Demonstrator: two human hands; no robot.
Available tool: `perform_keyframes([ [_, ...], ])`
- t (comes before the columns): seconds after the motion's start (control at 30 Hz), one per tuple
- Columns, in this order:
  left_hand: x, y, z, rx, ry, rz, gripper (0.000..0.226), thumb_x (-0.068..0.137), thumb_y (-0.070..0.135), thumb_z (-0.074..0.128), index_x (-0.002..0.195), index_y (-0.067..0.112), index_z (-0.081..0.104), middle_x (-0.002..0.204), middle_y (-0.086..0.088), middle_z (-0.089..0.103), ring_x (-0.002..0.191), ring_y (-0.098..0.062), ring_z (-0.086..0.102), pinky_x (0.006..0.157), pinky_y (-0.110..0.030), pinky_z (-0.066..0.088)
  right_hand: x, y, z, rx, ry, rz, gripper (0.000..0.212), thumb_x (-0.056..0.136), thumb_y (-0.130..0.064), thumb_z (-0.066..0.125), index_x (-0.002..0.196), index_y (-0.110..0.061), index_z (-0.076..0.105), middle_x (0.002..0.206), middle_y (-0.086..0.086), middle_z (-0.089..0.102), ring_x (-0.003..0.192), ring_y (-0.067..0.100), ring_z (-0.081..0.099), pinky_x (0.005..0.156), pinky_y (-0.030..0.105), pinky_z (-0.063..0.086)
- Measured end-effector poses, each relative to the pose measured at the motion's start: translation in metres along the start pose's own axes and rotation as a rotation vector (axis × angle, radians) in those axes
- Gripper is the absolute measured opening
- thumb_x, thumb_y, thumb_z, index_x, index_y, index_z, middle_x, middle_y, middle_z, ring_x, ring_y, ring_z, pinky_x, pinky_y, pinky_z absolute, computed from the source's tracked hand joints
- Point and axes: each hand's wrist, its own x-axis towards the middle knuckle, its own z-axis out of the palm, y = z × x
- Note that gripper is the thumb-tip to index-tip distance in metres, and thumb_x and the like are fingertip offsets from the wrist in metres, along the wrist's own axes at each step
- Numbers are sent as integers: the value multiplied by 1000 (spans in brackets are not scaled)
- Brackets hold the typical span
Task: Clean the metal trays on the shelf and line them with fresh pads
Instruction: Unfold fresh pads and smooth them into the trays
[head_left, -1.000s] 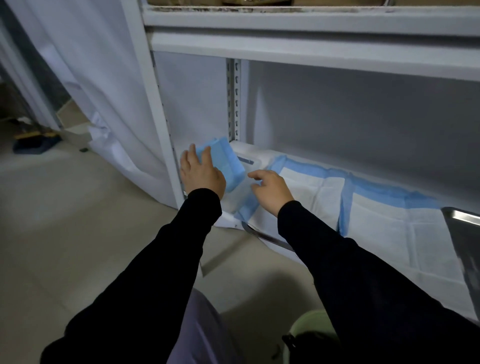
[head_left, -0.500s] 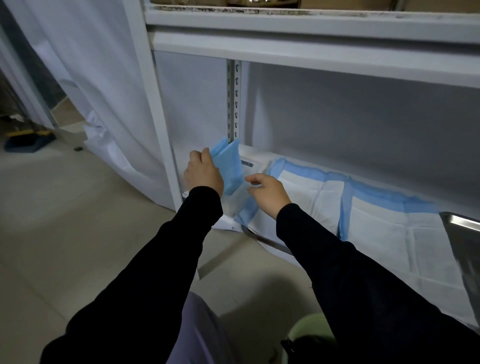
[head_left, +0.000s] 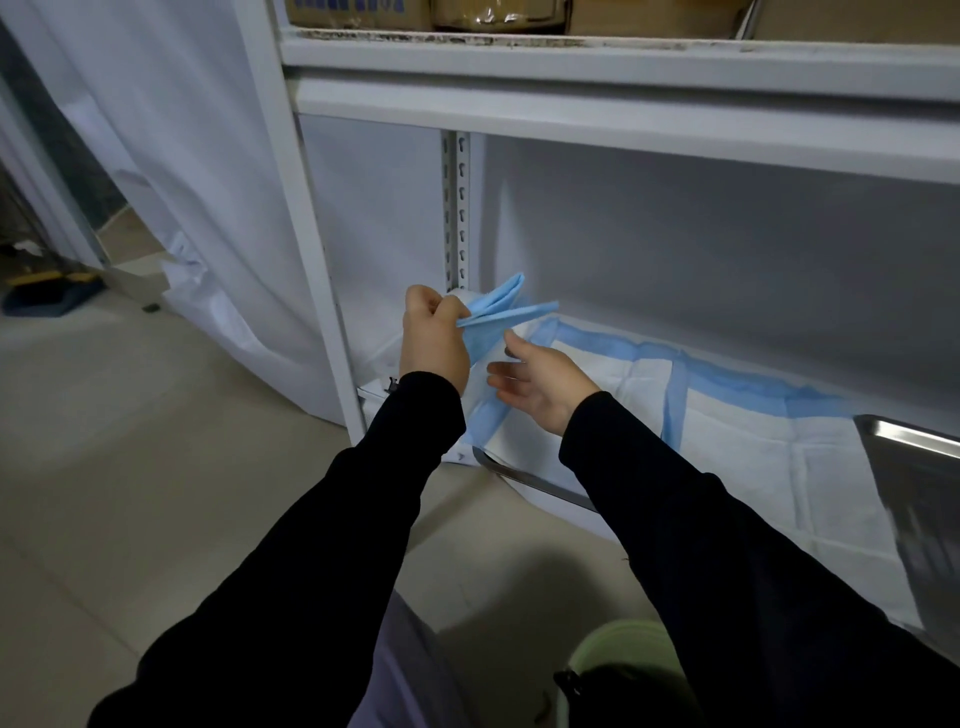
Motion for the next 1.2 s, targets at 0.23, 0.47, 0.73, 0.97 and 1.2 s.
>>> perform_keyframes([
  [0.23, -21, 24, -5, 139, -193, 152, 29, 90, -1, 44, 113, 3, 60, 118, -14, 62, 110, -29, 55, 92, -34, 43, -15, -9, -11, 132, -39, -68, 27, 98, -44, 42, 92, -19, 52, 101, 7, 60, 102, 22, 59, 91, 33, 49],
  [0.47, -40, 46, -9, 64, -231, 239, 34, 88, -3, 44, 117, 4, 61, 119, -11, 62, 115, -26, 52, 93, -34, 43, -23, -10, -23, 289, -30, -105, 31, 104, -27, 32, 112, -12, 57, 95, 5, 67, 87, 16, 64, 78, 27, 52],
  [0.73, -54, 59, 4, -153, -399, 171, 52, 88, 22, 58, 136, 13, 41, 135, -7, 47, 124, -24, 45, 101, -33, 41, -38, -14, -43, 294, 53, -202, 30, 102, -8, 30, 120, -8, 55, 93, 5, 68, 81, 17, 66, 73, 27, 55],
  [0.97, -60, 84, 27, -292, -605, -146, 80, 85, 54, 55, 147, 16, 22, 143, -10, 38, 132, -27, 41, 109, -36, 36, -53, -18, -64, 209, 114, -247, 33, 99, -1, 31, 119, -4, 57, 103, 11, 66, 91, 25, 64, 84, 32, 54],
  [1.2, -70, 99, 43, -567, -651, -349, 73, 87, 47, 58, 144, 19, 22, 138, -6, 49, 120, -28, 52, 89, -40, 48, -63, -14, -90, 182, 133, -220, 28, 101, -6, 35, 119, -8, 57, 97, 7, 67, 87, 20, 64, 72, 31, 54],
])
